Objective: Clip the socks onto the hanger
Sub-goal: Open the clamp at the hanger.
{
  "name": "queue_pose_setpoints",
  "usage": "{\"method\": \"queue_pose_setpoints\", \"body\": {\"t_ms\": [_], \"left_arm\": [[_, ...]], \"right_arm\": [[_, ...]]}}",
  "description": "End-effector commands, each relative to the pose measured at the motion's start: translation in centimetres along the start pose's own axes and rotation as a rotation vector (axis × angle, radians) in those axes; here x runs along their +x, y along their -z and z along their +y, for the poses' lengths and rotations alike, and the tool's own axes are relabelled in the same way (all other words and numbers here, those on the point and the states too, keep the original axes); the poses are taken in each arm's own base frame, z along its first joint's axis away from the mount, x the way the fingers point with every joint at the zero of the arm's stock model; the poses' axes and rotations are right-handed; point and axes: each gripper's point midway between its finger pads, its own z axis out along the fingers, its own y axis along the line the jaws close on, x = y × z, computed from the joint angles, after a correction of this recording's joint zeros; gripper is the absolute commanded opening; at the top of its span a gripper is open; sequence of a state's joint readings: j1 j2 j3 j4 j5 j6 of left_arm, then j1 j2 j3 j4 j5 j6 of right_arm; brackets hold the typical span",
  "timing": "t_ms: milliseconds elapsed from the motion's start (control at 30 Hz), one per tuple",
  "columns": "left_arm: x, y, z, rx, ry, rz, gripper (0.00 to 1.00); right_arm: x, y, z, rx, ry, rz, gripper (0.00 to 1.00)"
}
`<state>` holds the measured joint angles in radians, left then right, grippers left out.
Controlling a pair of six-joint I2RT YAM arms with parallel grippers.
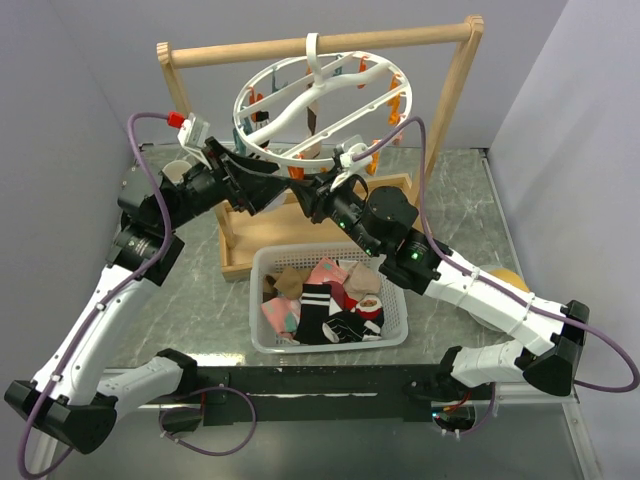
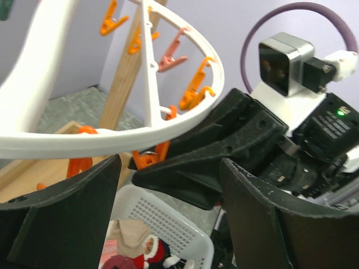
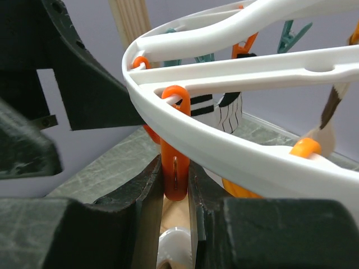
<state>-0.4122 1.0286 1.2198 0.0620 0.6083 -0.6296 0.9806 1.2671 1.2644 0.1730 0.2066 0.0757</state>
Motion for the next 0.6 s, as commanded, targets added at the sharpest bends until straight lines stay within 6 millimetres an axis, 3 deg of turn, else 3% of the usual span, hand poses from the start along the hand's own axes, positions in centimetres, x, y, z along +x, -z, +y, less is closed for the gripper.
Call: {"method": "queue_pose_setpoints", "body": {"t_ms": [0, 167, 333, 567], "left_arm": [[-2.7, -0.3, 0.0, -0.037, -0.088, -0.084, 0.76], [-3.0, -1.0, 0.8, -0.054, -0.102, -0.09, 0.76], [-2.1, -1.7, 1.2, -0.043, -0.101, -0.063, 0.75], [-1.5, -2.3, 0.4, 0.007, -0.109, -0.041, 0.75]], "right_arm": [[-1.3, 0.4, 1.5, -0.039, -0.05, -0.002, 0.0], [-1.0, 0.6, 1.7, -0.046, -0.06, 0.026, 0.0], [-1.0, 0.7, 1.8, -0.052, -0.069, 0.028, 0.0], [-1.0, 0.4, 1.9, -0.053, -0.067, 0.036, 0.0]]}}
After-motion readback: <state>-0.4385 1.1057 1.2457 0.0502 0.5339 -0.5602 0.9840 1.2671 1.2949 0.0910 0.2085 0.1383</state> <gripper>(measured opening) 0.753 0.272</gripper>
